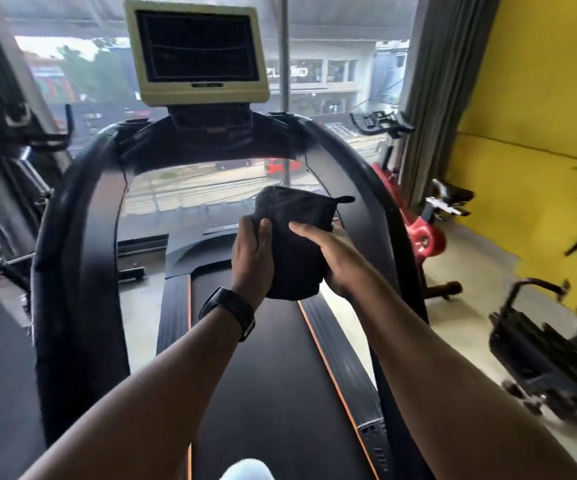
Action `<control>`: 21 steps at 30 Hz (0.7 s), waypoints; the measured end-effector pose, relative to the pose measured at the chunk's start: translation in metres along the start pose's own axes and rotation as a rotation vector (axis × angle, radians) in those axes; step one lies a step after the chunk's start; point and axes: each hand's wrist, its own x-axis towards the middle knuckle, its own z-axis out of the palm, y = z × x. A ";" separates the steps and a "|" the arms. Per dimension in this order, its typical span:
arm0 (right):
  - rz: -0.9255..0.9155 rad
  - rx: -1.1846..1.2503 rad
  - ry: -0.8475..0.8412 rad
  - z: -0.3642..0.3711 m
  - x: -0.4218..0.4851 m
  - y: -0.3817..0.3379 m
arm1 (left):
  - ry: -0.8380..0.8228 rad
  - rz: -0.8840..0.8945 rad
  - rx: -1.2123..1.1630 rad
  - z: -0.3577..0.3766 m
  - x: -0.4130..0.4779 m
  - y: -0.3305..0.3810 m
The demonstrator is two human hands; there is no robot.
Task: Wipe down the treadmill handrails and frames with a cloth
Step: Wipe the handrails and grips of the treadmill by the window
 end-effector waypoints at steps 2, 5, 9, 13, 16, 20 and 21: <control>-0.008 0.026 -0.002 0.002 0.029 0.004 | 0.028 0.003 0.021 0.004 0.021 -0.010; -0.050 0.037 0.002 0.008 0.082 0.011 | 0.080 0.012 0.047 0.013 0.064 -0.027; -0.044 0.060 -0.018 0.025 0.166 -0.004 | 0.140 0.031 0.051 0.022 0.147 -0.043; 0.007 0.149 0.043 0.062 0.253 -0.059 | 0.139 -0.007 0.081 0.017 0.251 -0.017; 0.009 0.122 0.021 0.094 0.307 -0.109 | 0.156 0.028 0.121 0.004 0.321 0.018; 0.024 0.156 -0.024 0.120 0.361 -0.168 | 0.180 0.031 0.168 -0.004 0.394 0.054; 0.030 0.163 -0.030 0.123 0.374 -0.177 | 0.179 0.025 0.170 -0.004 0.410 0.058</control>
